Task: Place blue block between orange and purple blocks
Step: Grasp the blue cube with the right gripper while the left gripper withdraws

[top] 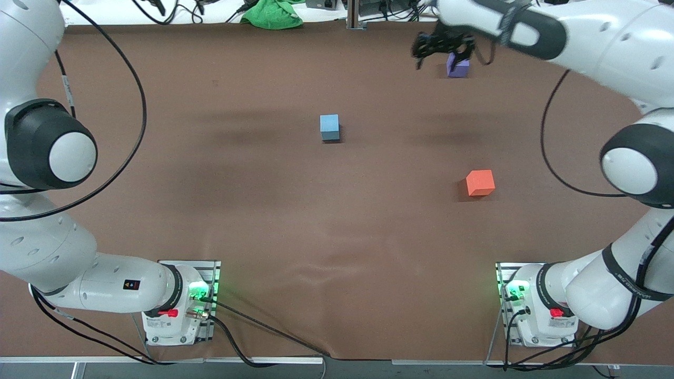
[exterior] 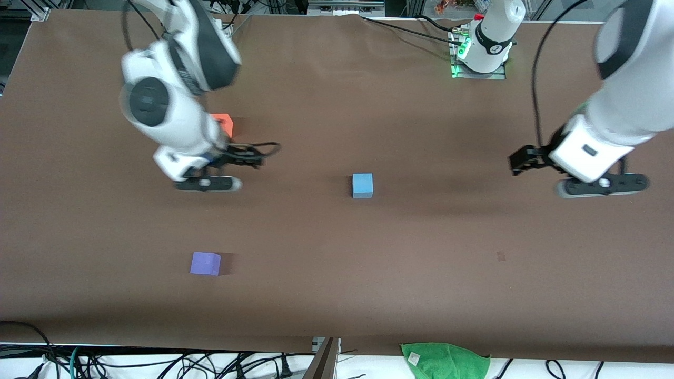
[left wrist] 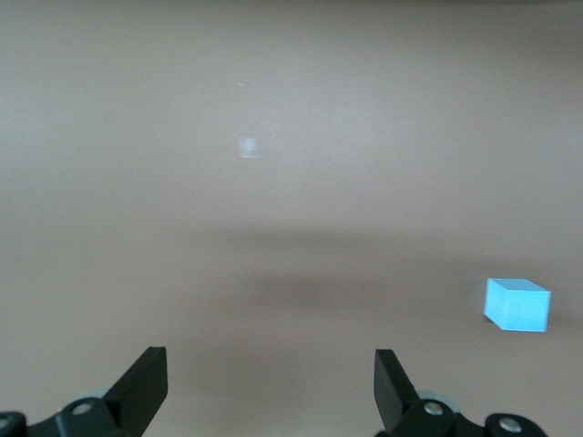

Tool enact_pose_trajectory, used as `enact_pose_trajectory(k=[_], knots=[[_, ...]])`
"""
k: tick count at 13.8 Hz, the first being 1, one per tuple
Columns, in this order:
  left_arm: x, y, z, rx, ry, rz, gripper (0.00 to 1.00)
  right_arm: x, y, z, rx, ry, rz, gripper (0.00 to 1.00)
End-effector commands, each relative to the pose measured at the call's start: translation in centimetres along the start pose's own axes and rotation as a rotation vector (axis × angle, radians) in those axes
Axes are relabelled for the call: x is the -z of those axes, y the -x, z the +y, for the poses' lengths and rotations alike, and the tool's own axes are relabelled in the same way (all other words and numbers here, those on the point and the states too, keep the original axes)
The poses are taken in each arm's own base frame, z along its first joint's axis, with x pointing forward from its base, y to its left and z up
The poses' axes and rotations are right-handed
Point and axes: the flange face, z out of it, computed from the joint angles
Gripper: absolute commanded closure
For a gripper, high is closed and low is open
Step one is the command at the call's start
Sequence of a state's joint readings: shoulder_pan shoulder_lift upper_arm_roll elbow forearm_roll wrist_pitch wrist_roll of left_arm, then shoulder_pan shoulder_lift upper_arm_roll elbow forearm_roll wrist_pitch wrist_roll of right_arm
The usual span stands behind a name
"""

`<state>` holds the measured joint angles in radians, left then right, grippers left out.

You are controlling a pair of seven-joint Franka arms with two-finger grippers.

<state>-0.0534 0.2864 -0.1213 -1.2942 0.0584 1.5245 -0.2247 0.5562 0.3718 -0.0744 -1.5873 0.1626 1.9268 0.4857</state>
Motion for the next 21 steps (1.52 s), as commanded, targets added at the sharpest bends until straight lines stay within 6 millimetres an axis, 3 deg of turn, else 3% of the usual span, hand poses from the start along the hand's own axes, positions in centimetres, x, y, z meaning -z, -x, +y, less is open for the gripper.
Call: enact_pose_trajectory(k=[1, 4, 6, 7, 9, 10, 14, 16, 21], knots=[[-0.5, -0.3, -4.4, -0.142, -0.009, -0.004, 0.0, -5.1, 0.5, -6.4, -0.07, -0.069, 0.054, 0.01], [-1.4, -0.6, -7.7, -0.105, 0.075, -0.025, 0.0, -11.1, 1.6, -16.6, -0.143, -0.137, 0.135, 0.01], [-1.9, 0.0, -7.7, -0.105, 0.072, -0.041, 0.0, -13.9, 3.0, -22.1, -0.112, -0.171, 0.173, 0.01], [-2.4, 1.4, -7.9, -0.1, 0.074, -0.04, 0.0, -15.1, 3.4, -23.6, -0.089, -0.174, 0.185, 0.01], [-3.7, 5.6, -8.1, -0.087, 0.056, 0.046, 0.0, -17.2, 4.5, -24.9, -0.022, -0.141, 0.236, 0.01], [-3.9, 6.2, -7.8, -0.088, 0.053, 0.053, 0.0, -17.9, 4.7, -24.9, 0.012, -0.106, 0.257, 0.01], [-3.1, 5.9, -8.7, -0.085, 0.053, 0.061, 0.0, -20.5, 4.9, -23.8, 0.066, -0.01, 0.269, 0.01], [-1.6, 5.6, -8.5, -0.08, 0.048, 0.056, 0.0, -21.8, 5.3, -23.3, 0.065, 0.014, 0.257, 0.01], [-1.3, 5.8, -8.2, -0.076, 0.043, 0.03, 0.0, -25.1, 5.8, -23.0, 0.05, 0.026, 0.208, 0.01]])
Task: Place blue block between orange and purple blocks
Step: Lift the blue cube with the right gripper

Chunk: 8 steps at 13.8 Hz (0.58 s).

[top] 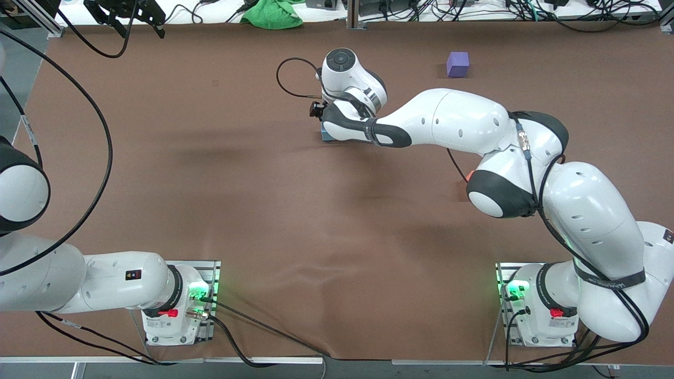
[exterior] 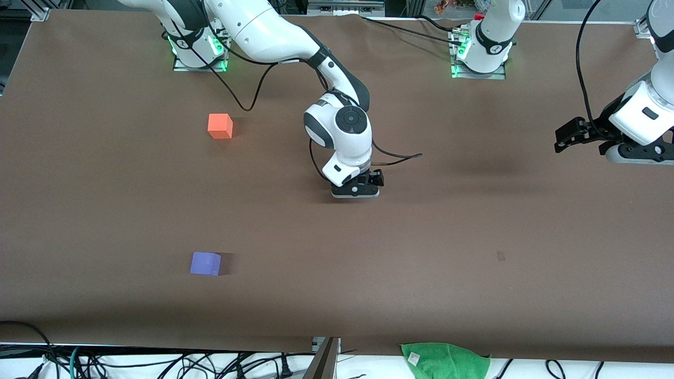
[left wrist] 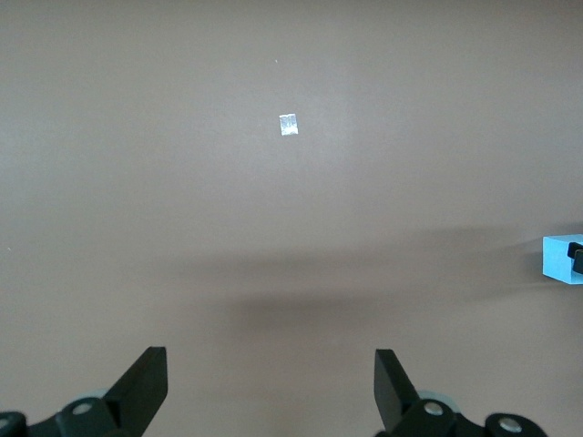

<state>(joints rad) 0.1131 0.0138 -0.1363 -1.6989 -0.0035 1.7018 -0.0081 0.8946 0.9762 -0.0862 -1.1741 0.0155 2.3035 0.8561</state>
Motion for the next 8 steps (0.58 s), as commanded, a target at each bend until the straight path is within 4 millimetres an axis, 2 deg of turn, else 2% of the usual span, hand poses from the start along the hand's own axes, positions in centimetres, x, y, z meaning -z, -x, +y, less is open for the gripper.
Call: enact_pose_trajectory(k=[1, 4, 7, 8], knots=[[0.6, 0.0, 0.0, -0.006, 0.005, -0.011, 0.0, -1.2, 0.8, -0.1, -0.009, 0.009, -0.028, 0.01], [0.5, 0.2, 0.0, -0.004, 0.005, -0.026, 0.0, 0.1, 0.3, -0.2, -0.019, -0.003, -0.036, 0.01], [0.5, 0.2, 0.2, -0.009, 0.003, -0.027, 0.0, 2.4, 0.0, -0.8, -0.031, -0.032, -0.032, 0.01], [0.5, 0.2, 0.2, -0.009, 0.003, -0.027, 0.0, 2.5, 0.0, -0.7, -0.031, -0.025, -0.038, 0.01]])
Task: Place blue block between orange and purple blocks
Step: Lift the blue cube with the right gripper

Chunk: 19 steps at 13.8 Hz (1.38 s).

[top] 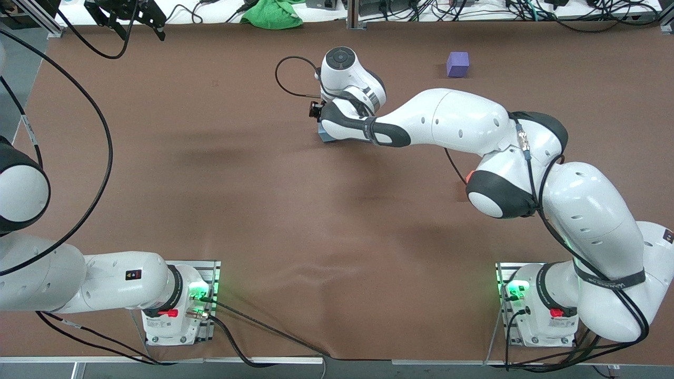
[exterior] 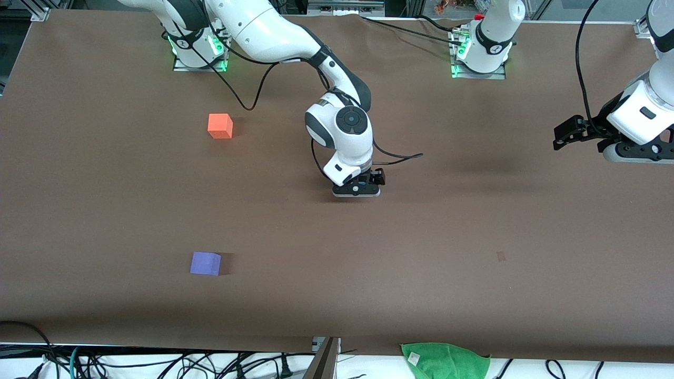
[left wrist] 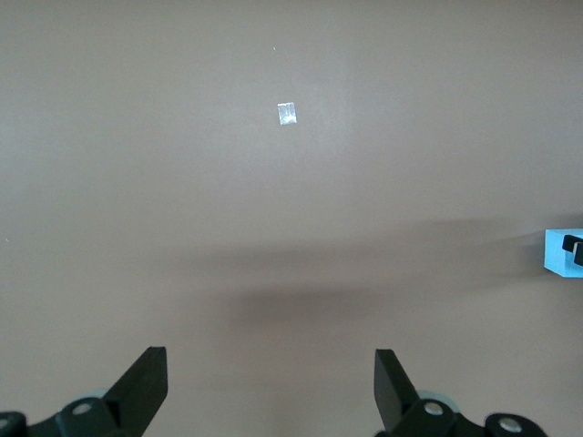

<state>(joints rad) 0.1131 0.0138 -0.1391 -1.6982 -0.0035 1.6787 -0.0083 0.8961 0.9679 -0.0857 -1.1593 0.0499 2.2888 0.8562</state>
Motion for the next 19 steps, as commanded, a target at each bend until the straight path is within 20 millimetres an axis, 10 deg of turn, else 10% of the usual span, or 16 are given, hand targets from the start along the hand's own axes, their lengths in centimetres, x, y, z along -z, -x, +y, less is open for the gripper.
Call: enact_pose_trajectory(k=[1, 14, 19], knots=[[0.7, 0.0, 0.1, -0.01, 0.003, -0.003, 0.0, 1.3, 0.3, -0.1, -0.01, 0.012, -0.034, 0.01], [0.8, 0.0, 0.4, -0.022, 0.001, -0.002, 0.0, -1.6, 2.2, -0.2, -0.018, 0.053, -0.063, 0.02], [0.8, 0.0, 0.3, -0.019, 0.001, -0.004, 0.0, -0.8, 1.4, 0.1, -0.012, 0.047, -0.058, 0.55]])
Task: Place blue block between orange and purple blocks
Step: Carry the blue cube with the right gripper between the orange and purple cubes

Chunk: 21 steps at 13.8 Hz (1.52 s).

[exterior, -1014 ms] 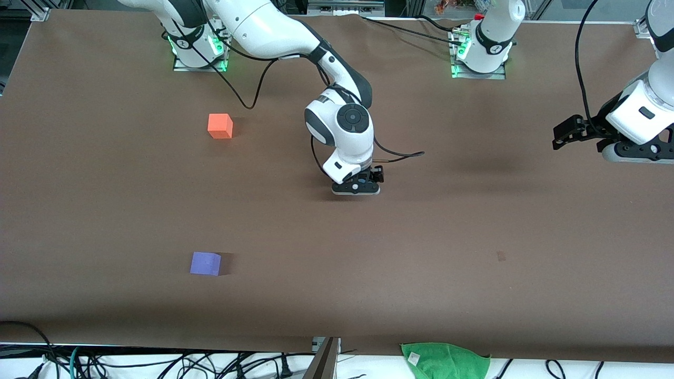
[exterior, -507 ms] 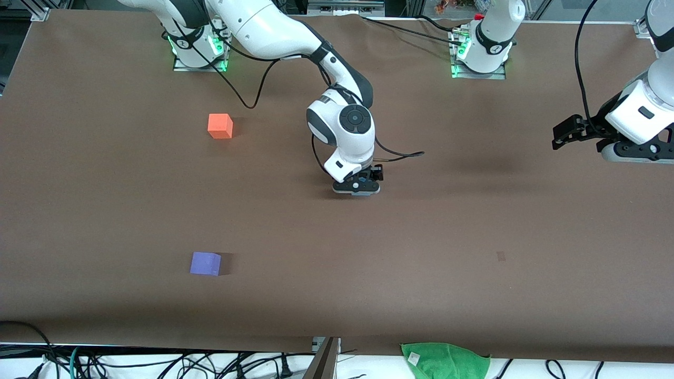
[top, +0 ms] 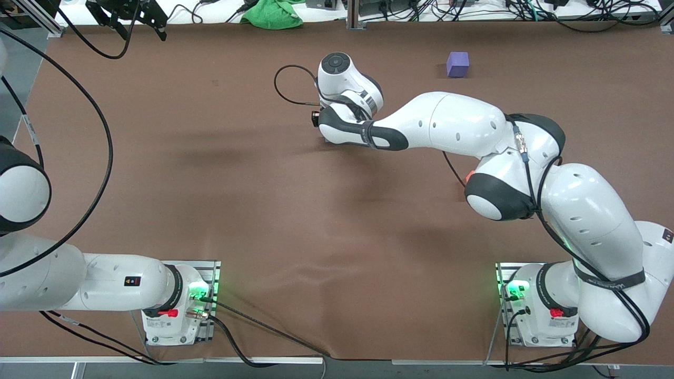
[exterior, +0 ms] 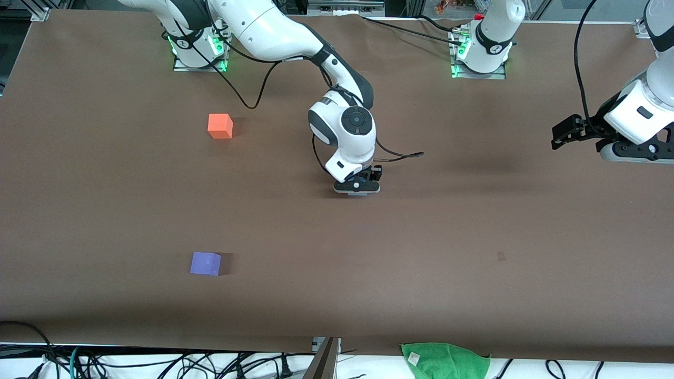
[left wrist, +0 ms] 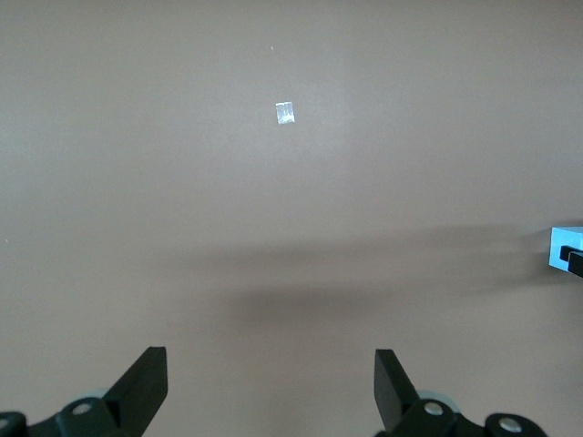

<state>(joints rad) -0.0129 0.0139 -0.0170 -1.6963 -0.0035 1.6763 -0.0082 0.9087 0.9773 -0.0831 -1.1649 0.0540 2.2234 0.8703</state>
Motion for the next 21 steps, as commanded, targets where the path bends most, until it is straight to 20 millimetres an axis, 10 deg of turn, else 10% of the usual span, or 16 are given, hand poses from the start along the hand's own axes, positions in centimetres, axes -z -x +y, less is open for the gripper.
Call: enact_pose_trajectory(k=[1, 8, 14, 17, 21], knots=[[0.7, 0.0, 0.0, -0.015, 0.002, -0.003, 0.0, 0.8, -0.8, 0.6, -0.016, -0.003, -0.003, 0.6], [0.8, 0.0, -0.1, -0.015, 0.003, -0.003, 0.0, 7.7, -8.9, 19.4, -0.004, 0.086, -0.143, 0.6], [1.1, 0.2, -0.1, -0.015, 0.003, -0.014, 0.0, 6.9, -4.5, 38.6, 0.011, 0.085, -0.11, 0.59], [1.3, 0.1, 0.1, -0.017, 0.002, -0.009, 0.0, 5.0, -4.0, 44.8, -0.013, 0.099, -0.122, 0.59], [1.3, 0.1, 0.1, -0.018, 0.002, -0.009, 0.0, 4.0, -3.6, 45.3, -0.039, 0.07, -0.121, 0.57]])
